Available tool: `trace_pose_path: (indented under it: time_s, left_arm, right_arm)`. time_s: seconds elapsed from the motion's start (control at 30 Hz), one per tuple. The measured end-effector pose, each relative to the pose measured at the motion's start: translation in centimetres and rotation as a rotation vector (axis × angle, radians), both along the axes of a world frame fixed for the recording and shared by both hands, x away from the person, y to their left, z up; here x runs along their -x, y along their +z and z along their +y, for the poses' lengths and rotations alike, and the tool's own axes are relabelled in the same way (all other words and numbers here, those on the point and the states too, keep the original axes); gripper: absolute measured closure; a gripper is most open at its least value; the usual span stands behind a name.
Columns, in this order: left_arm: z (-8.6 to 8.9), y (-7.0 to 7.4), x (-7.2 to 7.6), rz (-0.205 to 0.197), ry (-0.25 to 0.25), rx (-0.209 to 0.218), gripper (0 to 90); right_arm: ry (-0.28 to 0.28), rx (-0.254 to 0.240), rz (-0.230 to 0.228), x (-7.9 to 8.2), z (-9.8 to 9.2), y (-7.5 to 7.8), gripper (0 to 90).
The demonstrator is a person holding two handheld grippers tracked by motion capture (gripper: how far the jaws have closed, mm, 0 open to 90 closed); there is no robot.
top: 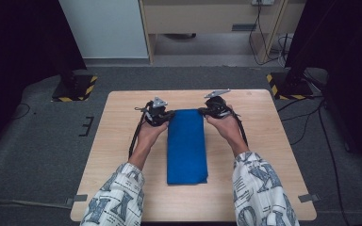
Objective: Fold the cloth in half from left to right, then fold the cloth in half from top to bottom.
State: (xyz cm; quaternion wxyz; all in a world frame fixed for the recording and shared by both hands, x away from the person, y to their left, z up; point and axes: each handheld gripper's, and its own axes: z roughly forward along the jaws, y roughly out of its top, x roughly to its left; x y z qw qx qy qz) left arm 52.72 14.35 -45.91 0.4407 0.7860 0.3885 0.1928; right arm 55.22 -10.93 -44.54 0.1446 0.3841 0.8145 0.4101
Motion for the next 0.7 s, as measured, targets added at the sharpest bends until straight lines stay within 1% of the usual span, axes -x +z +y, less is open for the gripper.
trace_pose_path:
  time_s: [0.07,0.1,0.2,0.47,0.57,0.6,0.67,0.7]
  left_arm:
    - [0.1,0.3,0.1,-0.002,-0.004,0.005,86.5]
    - [0.0,0.4,0.3,-0.008,-0.01,0.0,86.5]
    - [0.0,0.8,0.8,-0.017,-0.023,-0.003,86.5]
    - [0.3,0.5,2.6,-0.027,-0.044,-0.016,86.5]
    - [0.4,0.5,3.4,-0.028,-0.049,-0.008,86.5]
    - [0.4,0.6,3.6,-0.028,-0.054,-0.006,86.4]
    - [0.3,0.7,4.3,-0.037,-0.066,-0.02,86.5]
    - [0.3,0.7,4.5,-0.039,-0.07,-0.018,86.5]
  right_arm:
    - [0.002,-0.006,-0.009,0.0,-0.1,0.4,88.1]
    - [0.007,0.0,-0.012,0.1,-0.1,0.5,88.2]
    - [0.013,-0.006,-0.019,0.7,-0.3,0.6,88.1]
    - [0.034,-0.017,-0.031,3.0,-0.4,0.0,88.1]
    - [0.049,-0.021,-0.034,4.1,-0.3,-0.3,88.1]
    - [0.054,-0.018,-0.033,4.4,-0.3,-0.3,88.1]
    - [0.063,-0.013,-0.036,5.1,-0.3,-0.5,88.1]
    - [0.071,-0.007,-0.041,5.6,-0.3,-0.5,88.1]
